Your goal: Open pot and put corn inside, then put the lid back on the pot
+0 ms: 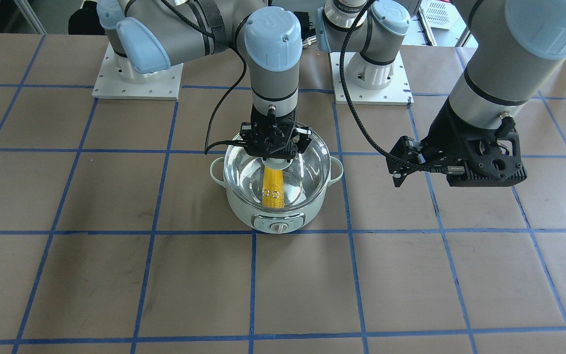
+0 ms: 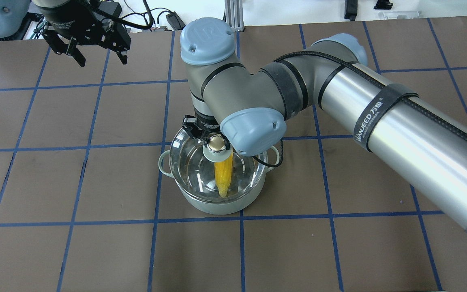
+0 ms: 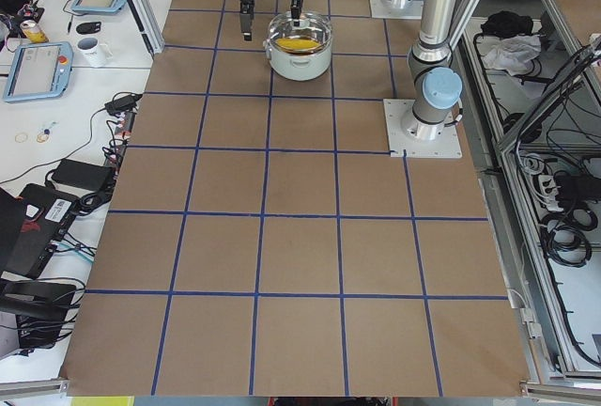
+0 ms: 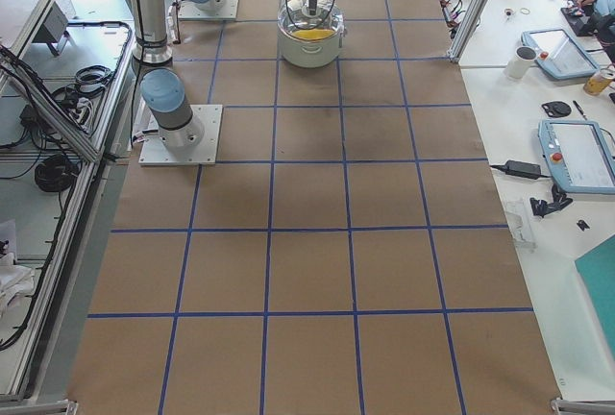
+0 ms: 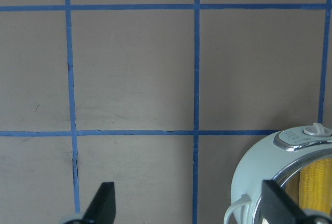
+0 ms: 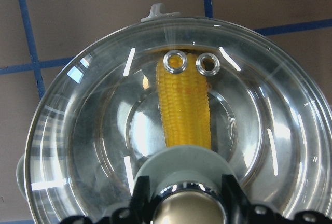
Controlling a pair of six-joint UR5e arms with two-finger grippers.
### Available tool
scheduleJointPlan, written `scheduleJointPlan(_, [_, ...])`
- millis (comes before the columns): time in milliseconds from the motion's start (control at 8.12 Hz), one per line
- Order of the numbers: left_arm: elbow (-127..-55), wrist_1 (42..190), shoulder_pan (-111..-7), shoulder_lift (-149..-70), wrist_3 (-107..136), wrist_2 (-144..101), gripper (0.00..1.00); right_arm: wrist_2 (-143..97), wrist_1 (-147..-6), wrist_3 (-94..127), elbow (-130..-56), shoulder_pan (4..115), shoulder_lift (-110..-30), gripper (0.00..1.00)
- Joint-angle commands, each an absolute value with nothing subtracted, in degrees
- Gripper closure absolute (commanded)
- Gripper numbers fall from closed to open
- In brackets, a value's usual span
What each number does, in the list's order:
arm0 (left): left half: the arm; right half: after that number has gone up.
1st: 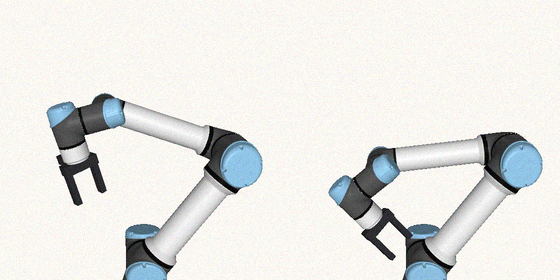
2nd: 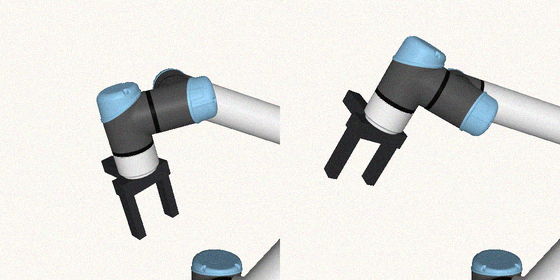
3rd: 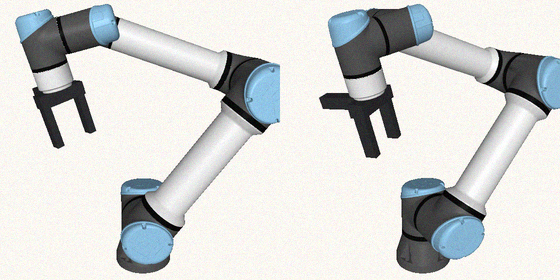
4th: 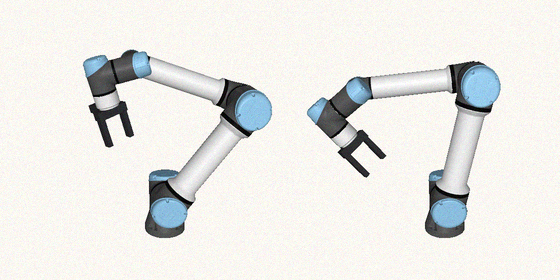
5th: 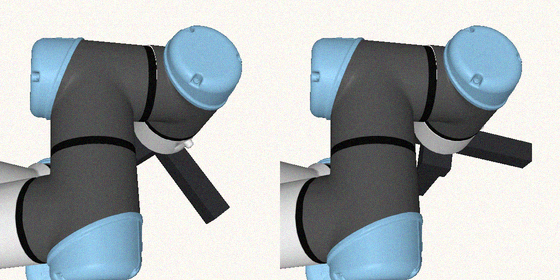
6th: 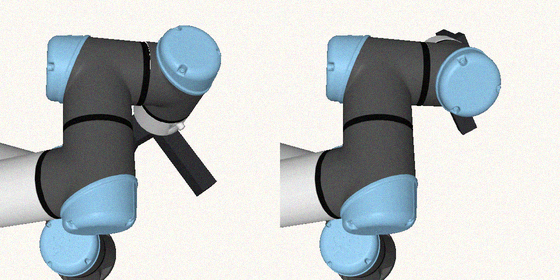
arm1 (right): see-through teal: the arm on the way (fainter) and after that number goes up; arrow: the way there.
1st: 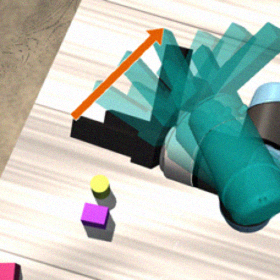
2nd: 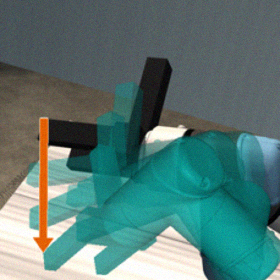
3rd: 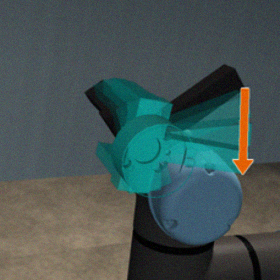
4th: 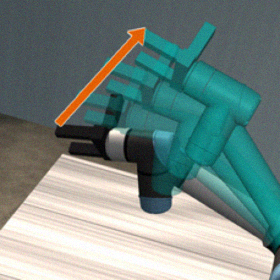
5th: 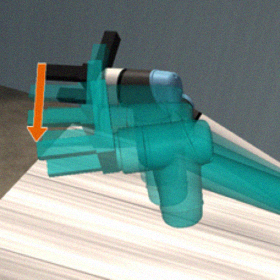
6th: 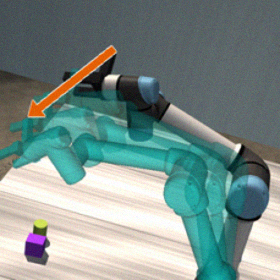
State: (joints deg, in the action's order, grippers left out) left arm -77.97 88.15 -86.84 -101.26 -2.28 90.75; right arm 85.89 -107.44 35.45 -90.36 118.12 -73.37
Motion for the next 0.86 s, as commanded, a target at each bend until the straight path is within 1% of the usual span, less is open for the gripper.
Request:
scheduleJointPlan(0, [-77.96, 88.07, -86.84, -101.34, -2.29, 91.14, 0.00, 85.96, -107.49, 35.33, -90.79, 118.12, -73.13, 0.93])
scheduleJointPlan(246, [-77.96, 88.07, -86.84, -101.34, -2.29, 91.14, 0.00, 85.87, -107.67, 35.25, -91.32, 118.12, -73.13, 0.89])
scheduleJointPlan(369, [-77.96, 88.07, -86.84, -101.34, -2.29, 91.14, 0.00, 86.30, -107.75, 35.16, -91.32, 118.12, -73.13, 0.69])
scheduleJointPlan(492, [-77.96, 88.07, -86.84, -101.34, -2.29, 91.06, 0.00, 86.66, -107.93, 35.16, -91.23, 118.12, -73.13, 0.52])
scheduleJointPlan(615, [-77.96, 88.07, -86.84, -101.34, -2.29, 91.14, 0.00, 86.75, -107.93, 35.24, -91.32, 118.12, -73.13, 0.40])
scheduleJointPlan(738, [-77.96, 88.07, -86.84, -101.34, -2.29, 91.06, 0.00, 86.57, -107.93, 35.33, -91.32, 118.12, -73.13, 0.26])
